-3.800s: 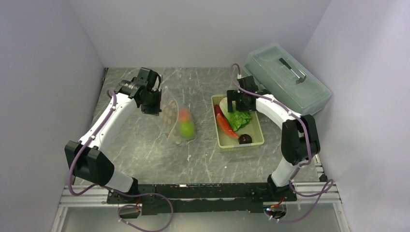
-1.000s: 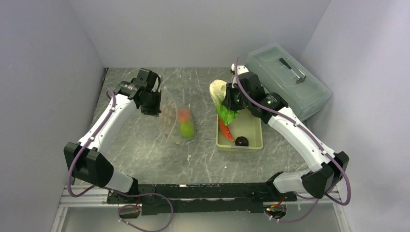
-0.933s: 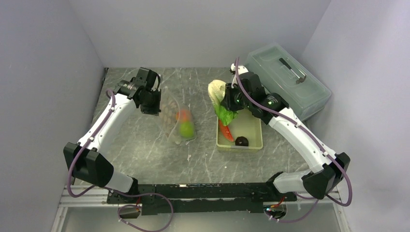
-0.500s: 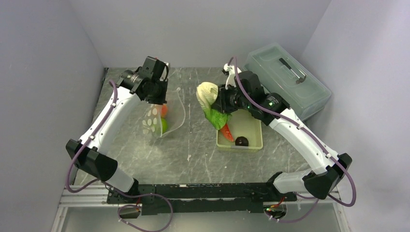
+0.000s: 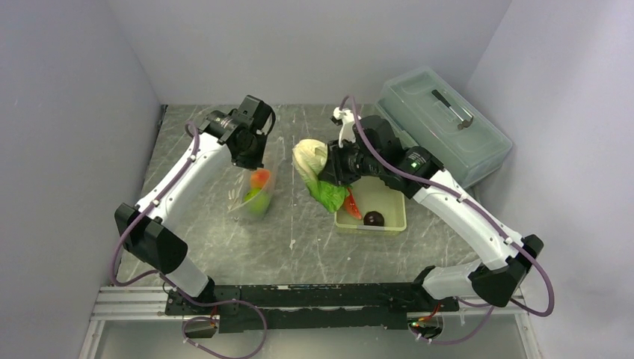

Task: Place the food in the zip-top bag and seal the zipper
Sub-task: Place the fake vegetable in the zipper food storage bag.

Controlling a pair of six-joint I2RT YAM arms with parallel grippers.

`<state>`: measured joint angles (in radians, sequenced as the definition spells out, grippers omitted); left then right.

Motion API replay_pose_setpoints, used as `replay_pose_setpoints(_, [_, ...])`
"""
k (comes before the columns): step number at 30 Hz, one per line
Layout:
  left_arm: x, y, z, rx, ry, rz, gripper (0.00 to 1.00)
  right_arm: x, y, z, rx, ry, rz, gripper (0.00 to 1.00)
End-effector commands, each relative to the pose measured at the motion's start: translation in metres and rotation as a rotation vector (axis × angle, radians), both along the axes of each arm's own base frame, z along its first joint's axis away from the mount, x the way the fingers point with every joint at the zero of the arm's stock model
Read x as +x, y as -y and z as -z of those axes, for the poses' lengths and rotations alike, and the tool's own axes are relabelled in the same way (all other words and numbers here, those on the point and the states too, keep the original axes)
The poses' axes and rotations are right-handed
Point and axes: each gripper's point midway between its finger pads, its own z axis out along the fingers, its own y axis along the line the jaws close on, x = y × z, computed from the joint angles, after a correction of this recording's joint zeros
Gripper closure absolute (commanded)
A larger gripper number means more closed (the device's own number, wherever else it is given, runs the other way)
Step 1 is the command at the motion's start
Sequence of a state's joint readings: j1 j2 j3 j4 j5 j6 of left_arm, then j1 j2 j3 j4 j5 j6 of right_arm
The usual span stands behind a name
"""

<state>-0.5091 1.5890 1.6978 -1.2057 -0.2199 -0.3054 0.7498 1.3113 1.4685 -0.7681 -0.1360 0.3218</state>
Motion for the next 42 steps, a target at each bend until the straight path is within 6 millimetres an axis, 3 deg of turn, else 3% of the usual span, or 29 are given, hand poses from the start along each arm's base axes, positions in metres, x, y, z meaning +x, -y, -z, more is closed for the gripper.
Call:
replay_pose_setpoints(1, [0.001,0.001,-0.002,0.014,0.021,-0.007,1.0,-0.006,-0.014,-0.006,0.015,0.009,-0.04,1.0])
replay_pose_setpoints(16, [-0.006,0.002,-0.026,-0.012,0.082,-0.004,1.0,-0.025,-0.058,-0.01,0.076,-0.03,-0.122,1.0])
replay_pose_setpoints(31, [-0.014,0.005,-0.038,-0.007,0.121,-0.031,1.0,-0.037,-0.074,-0.02,0.131,-0.041,-0.136,1.0])
replay_pose_setpoints(42, [-0.024,0.018,-0.034,-0.005,0.143,-0.035,1.0,-0.036,-0.077,0.008,0.041,-0.098,-0.116,1.0])
